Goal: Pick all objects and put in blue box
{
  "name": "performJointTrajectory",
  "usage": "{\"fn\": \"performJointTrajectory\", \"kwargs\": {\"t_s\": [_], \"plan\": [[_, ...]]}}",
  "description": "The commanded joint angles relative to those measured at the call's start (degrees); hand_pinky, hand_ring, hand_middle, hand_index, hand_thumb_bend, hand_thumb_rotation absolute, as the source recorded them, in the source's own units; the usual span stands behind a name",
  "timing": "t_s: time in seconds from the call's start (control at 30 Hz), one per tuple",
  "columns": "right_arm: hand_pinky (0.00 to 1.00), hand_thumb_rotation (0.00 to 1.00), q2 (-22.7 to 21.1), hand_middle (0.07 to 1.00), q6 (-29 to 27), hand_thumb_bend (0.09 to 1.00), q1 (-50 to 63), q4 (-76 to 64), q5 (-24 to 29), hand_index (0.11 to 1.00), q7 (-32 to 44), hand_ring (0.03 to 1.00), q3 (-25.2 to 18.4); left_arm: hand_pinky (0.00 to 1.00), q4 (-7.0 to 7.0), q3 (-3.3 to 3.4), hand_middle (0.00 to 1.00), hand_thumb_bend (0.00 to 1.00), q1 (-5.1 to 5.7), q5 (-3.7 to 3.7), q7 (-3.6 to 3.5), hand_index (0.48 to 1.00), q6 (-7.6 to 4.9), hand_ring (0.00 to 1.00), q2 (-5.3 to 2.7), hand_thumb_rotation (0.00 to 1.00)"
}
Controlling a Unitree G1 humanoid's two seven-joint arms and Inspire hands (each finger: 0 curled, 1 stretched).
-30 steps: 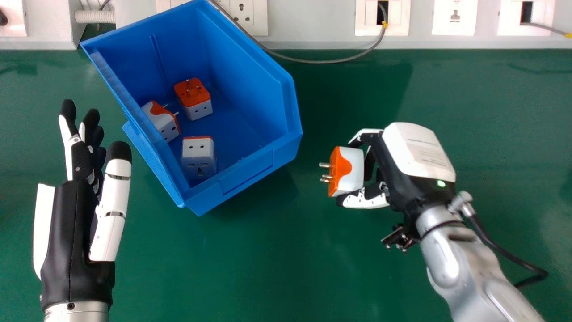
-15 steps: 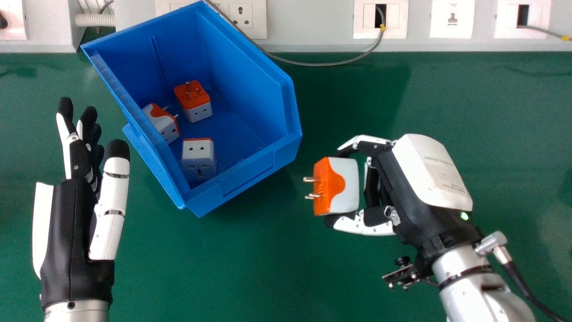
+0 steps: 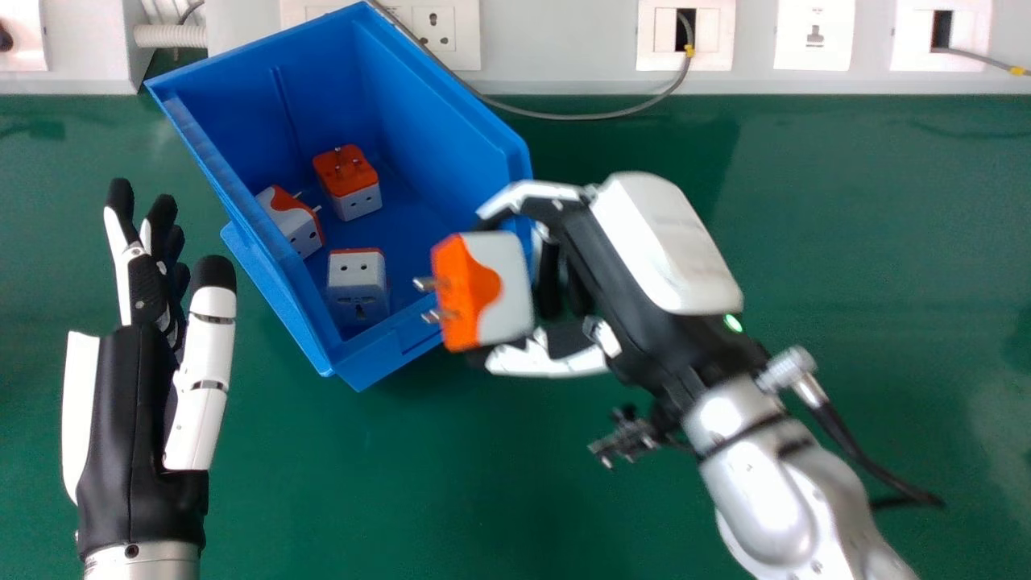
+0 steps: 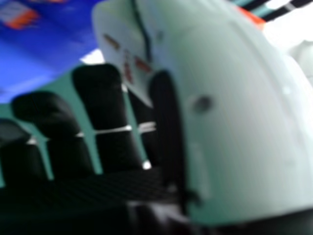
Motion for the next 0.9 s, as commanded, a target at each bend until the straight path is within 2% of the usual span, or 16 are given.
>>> {"fn": "performJointTrajectory", "kwargs": {"t_s": [0.0, 0.1, 0.17, 0.27, 0.3, 0.33, 0.4, 0.47, 0.57, 0.67, 0.77, 0.87], "plan": [[0.09, 0.17, 2.3, 0.223, 0.1, 0.267, -5.5, 1.9, -1.1, 0.277, 0.1, 0.14, 0.5, 1.0, -0.5, 0.17, 1.0, 0.31, 0.09, -0.13, 0.08, 0.987, -1.27, 1.0, 0.24, 0.89], [0.11, 0.11, 4.2, 0.256, -1.2, 0.298, -12.1, 8.5, -2.5, 0.307, -2.4, 0.167, 1.5, 1.0, -0.72, 0.06, 1.0, 0.32, 0.42, -0.42, 0.0, 0.983, -1.29, 1.0, 0.07, 0.88], [0.12, 0.05, 5.6, 0.271, -2.6, 0.323, -16.8, 14.3, -2.5, 0.321, -3.8, 0.179, 1.8, 1.0, -0.74, -0.02, 1.0, 0.32, 0.57, -0.33, 0.09, 0.984, -1.28, 1.0, -0.03, 0.88], [0.21, 0.07, 7.7, 0.398, -2.7, 0.334, -23.5, 22.7, -2.0, 0.447, -4.3, 0.3, 2.0, 1.0, -1.02, -0.14, 1.0, 0.34, 0.82, -0.14, 0.22, 0.984, -0.8, 1.0, -0.11, 0.88], [0.24, 0.03, 8.4, 0.45, -2.5, 0.344, -25.7, 25.5, -2.1, 0.505, -4.7, 0.354, 2.2, 1.0, -1.07, -0.17, 1.0, 0.35, 0.89, -0.2, 0.19, 0.986, -0.78, 1.0, -0.12, 0.88], [0.26, 0.02, 9.1, 0.478, -2.5, 0.347, -28.0, 28.4, -2.2, 0.537, -5.1, 0.377, 2.3, 1.0, -0.99, -0.19, 1.0, 0.35, 0.89, -0.57, 0.07, 0.987, -0.92, 1.0, -0.17, 0.88], [0.23, 0.09, 10.5, 0.437, -2.0, 0.444, -32.5, 34.2, -2.1, 0.504, -5.6, 0.322, 2.4, 1.0, -0.82, -0.23, 1.0, 0.36, 0.92, -1.32, 0.0, 0.985, -1.11, 1.0, -0.46, 0.87], [0.23, 0.12, 12.0, 0.411, -0.9, 0.476, -36.6, 39.6, -1.8, 0.492, -6.0, 0.308, 2.4, 1.0, -0.84, -0.27, 1.0, 0.36, 1.16, -1.53, -0.03, 0.985, -1.2, 1.0, -0.53, 0.85], [0.24, 0.14, 14.2, 0.426, 1.9, 0.479, -43.6, 48.7, -2.6, 0.489, -6.2, 0.327, 3.1, 1.0, -0.86, -0.09, 1.0, 0.36, 1.72, -1.29, 0.07, 0.988, -1.55, 1.0, -0.45, 0.85], [0.26, 0.14, 16.4, 0.452, 0.3, 0.482, -48.5, 56.8, -0.2, 0.486, -8.9, 0.364, 2.2, 1.0, -0.96, 0.05, 1.0, 0.36, 2.19, -1.55, 0.07, 0.99, -1.61, 1.0, -0.5, 0.84], [0.29, 0.14, 17.5, 0.486, -0.8, 0.485, -52.8, 63.9, -1.1, 0.485, -11.8, 0.409, 3.6, 1.0, -0.94, 0.06, 1.0, 0.36, 2.6, -1.48, -0.09, 0.998, -2.15, 1.0, -0.31, 0.84], [0.29, 0.13, 18.4, 0.496, -1.3, 0.488, -56.6, 70.0, -2.1, 0.486, -12.7, 0.403, 5.4, 1.0, -1.59, -0.09, 1.0, 0.37, 3.09, -1.42, -0.01, 1.0, -1.58, 1.0, -0.47, 0.84]]}}
